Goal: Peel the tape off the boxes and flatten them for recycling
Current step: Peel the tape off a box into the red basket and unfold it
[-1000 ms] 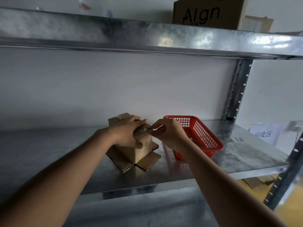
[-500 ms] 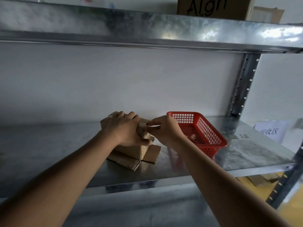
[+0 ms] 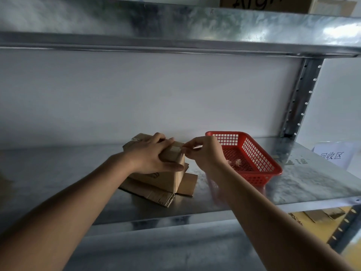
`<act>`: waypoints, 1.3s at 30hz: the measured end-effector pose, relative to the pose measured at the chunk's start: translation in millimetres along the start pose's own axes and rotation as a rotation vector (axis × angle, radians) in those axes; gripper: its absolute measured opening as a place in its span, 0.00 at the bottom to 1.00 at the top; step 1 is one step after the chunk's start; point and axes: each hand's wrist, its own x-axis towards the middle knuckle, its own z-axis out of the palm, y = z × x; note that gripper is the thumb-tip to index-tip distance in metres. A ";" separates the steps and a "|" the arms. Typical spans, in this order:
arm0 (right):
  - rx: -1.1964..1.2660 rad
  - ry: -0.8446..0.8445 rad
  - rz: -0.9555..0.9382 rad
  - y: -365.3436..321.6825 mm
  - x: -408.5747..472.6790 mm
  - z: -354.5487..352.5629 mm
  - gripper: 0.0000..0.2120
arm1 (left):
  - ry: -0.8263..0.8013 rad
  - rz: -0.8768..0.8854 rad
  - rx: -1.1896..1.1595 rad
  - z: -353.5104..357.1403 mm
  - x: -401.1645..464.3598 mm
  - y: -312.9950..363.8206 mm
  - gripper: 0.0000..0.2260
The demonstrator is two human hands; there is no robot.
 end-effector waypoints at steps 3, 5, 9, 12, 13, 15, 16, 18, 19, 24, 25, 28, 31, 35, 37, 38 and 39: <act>0.022 -0.024 0.007 -0.9 -2.9 0.3 0.08 | -0.022 0.012 -0.005 -0.7 0.0 -0.8 0.55; 0.013 -0.046 0.013 -3.5 -1.9 -1.0 0.08 | -0.044 0.013 -0.006 -1.3 -0.2 -0.6 0.55; -0.031 -0.035 -0.023 -7.2 -2.1 -4.7 0.04 | -0.072 0.020 -0.015 -4.2 -0.1 -2.3 0.54; -0.014 0.005 -0.053 -3.8 -8.4 -3.2 0.05 | -0.095 0.025 -0.023 -6.6 -0.2 -3.5 0.54; -0.022 0.026 -0.069 -2.5 -10.7 -1.1 0.05 | -0.099 0.025 -0.026 -7.0 -0.1 -3.8 0.54; -0.035 0.068 -0.093 -1.3 -14.6 3.3 0.08 | -0.110 0.026 -0.035 -7.6 0.4 -3.9 0.54; -0.035 0.081 -0.100 -1.2 -15.5 4.9 0.09 | -0.116 0.028 -0.040 -7.8 0.5 -3.8 0.54; -0.053 0.092 -0.127 -1.3 -15.8 6.3 0.11 | -0.124 0.033 -0.050 -8.0 0.6 -4.5 0.55; -0.074 0.091 -0.149 -1.8 -15.2 6.6 0.11 | -0.125 0.038 -0.059 -8.4 0.3 -5.6 0.55; -0.309 0.035 -0.284 -9.3 -8.9 5.6 0.12 | -0.124 0.060 -0.072 -11.4 0.3 -9.7 0.53; -0.372 0.016 -0.319 -11.6 -8.9 5.7 0.13 | -0.127 0.060 -0.069 -12.0 0.5 -9.9 0.54; -0.525 -0.050 -0.398 -18.1 -12.2 7.7 0.15 | -0.131 0.070 -0.071 -13.0 0.1 -10.3 0.56; -0.627 -0.100 -0.401 -22.7 -17.8 11.1 0.18 | -0.120 0.083 -0.071 -12.3 -0.6 -11.0 0.57; -0.772 -0.128 -0.373 -24.2 -22.1 15.4 0.17 | -0.092 0.092 -0.018 -8.6 1.1 -12.1 0.54; -0.838 -0.171 -0.340 -26.7 -20.2 15.1 0.16 | -0.077 0.099 0.014 -6.8 2.1 -12.9 0.53; -0.841 -0.194 -0.312 -28.5 -18.3 14.4 0.14 | -0.070 0.103 0.026 -5.7 2.3 -13.5 0.53; -0.821 -0.214 -0.277 -30.9 -16.4 13.5 0.13 | -0.062 0.108 0.035 -4.7 2.7 -14.1 0.53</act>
